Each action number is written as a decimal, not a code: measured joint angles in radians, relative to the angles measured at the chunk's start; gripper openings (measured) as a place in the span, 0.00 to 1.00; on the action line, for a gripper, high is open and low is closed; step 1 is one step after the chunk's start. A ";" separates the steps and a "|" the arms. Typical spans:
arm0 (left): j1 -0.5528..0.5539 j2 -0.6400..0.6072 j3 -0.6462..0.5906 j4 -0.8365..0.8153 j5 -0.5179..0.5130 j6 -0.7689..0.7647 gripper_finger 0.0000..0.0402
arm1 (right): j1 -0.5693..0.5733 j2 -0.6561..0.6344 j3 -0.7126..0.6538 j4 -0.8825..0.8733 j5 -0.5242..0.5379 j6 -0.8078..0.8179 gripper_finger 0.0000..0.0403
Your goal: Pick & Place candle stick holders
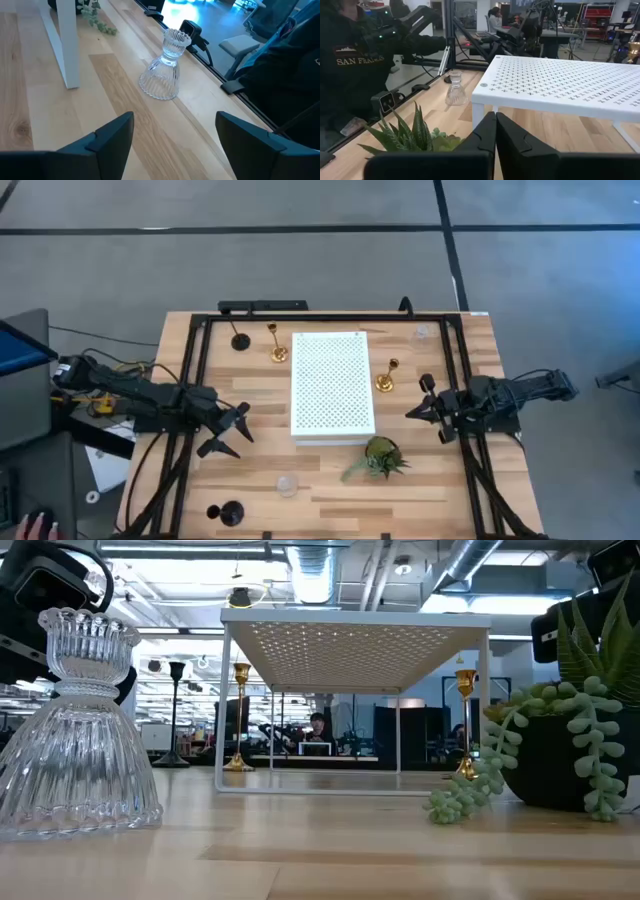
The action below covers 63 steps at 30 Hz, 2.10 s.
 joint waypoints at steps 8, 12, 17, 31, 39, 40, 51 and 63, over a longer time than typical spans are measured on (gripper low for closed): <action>0.000 0.000 0.000 0.000 0.000 0.000 0.70 | 0.000 0.000 0.000 0.000 0.000 0.000 0.00; 0.000 0.000 0.000 0.000 0.000 0.000 0.70 | 0.000 0.000 0.000 0.000 0.000 0.000 0.00; 0.000 0.000 0.000 0.000 0.000 0.000 0.70 | 0.000 0.000 0.000 0.000 0.000 0.000 0.00; 0.000 0.000 0.000 0.000 0.000 0.000 0.70 | 0.000 0.000 0.000 0.000 0.000 0.000 0.00; 0.000 0.000 0.000 0.000 0.000 0.002 0.70 | 0.000 0.000 0.000 0.000 0.000 0.000 0.00; 0.000 0.000 0.000 0.000 0.000 0.002 0.70 | 0.000 0.000 0.000 0.000 0.000 0.000 0.00; 0.000 0.000 0.000 0.000 0.000 0.002 0.70 | 0.000 -0.001 -0.001 0.025 0.000 -0.003 0.00; 0.000 0.000 0.000 0.000 0.000 0.003 0.70 | 0.000 -0.001 -0.001 0.016 0.000 0.000 0.00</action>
